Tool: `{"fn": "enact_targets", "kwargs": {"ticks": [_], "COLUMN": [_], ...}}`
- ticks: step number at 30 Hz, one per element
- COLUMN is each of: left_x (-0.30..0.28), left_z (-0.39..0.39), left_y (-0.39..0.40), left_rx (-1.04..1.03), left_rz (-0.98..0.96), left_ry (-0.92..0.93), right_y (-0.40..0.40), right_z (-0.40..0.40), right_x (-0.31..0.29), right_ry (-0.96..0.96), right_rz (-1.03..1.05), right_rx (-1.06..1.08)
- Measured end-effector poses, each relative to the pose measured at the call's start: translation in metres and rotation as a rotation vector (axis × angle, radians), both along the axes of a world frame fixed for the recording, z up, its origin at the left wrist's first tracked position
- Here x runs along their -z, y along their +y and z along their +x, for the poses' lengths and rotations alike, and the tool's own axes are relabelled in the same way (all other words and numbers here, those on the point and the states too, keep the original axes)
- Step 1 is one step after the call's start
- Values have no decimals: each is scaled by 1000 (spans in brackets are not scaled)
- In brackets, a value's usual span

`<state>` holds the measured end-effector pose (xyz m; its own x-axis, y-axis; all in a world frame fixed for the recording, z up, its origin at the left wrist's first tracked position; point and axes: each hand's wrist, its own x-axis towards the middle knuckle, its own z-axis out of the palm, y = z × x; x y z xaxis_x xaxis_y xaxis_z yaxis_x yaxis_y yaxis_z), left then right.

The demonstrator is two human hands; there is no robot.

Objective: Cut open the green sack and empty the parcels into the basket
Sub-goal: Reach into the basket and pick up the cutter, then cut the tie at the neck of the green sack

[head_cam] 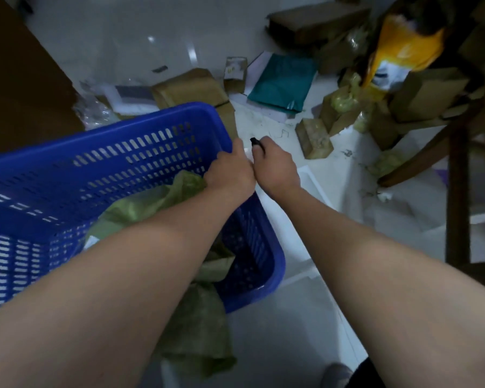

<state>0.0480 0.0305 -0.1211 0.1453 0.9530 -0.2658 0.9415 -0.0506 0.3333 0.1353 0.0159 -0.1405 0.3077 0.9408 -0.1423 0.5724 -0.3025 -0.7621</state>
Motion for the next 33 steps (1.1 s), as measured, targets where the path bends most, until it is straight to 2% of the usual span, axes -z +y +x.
{"fn": "enact_targets", "kwargs": {"ticks": [3, 5, 7, 9, 12, 16, 17, 19, 22, 26, 28, 31, 33], "left_x": [-34, -58, -81, -94, -102, -93, -85, -71, -64, -62, -59, -65, -69], "left_z": [-29, -53, -85, -120, -181, -221, -222, -216, -196, -180, -185, -191, -192], "left_y": [-12, -15, -21, -24, -33, -57, -63, -75, -85, -72, -59, -42, -35], "left_rx": [139, 216, 206, 166, 195, 437, 477, 510, 421, 367, 241, -2, -76], "left_rz": [80, 207, 322, 330, 163, -120, -167, -181, -160, -171, -166, -172, -136], "left_ry": [11, 104, 154, 110, 116, 440, 478, 462, 235, 34, -210, -676, -845], "right_y": [-8, -11, -17, -24, -36, -52, -56, -58, -53, -32, -19, -1, 7], "right_z": [-25, -44, -66, -82, -107, -126, -130, -136, -135, -123, -113, -105, -106], "right_x": [-35, -58, -80, -94, -109, -102, -99, -91, -84, -101, -110, -113, -109], "right_ry": [17, 41, 54, 41, 10, -57, -33, 134, 303, 549, 763, 1084, 1197], "right_rz": [2, -31, -67, -92, -181, -390, -439, -489, -483, -435, -420, -357, -312], "right_rx": [-40, -75, -117, -137, -139, -149, -158, -155, -86, -9, 73, 210, 275]}}
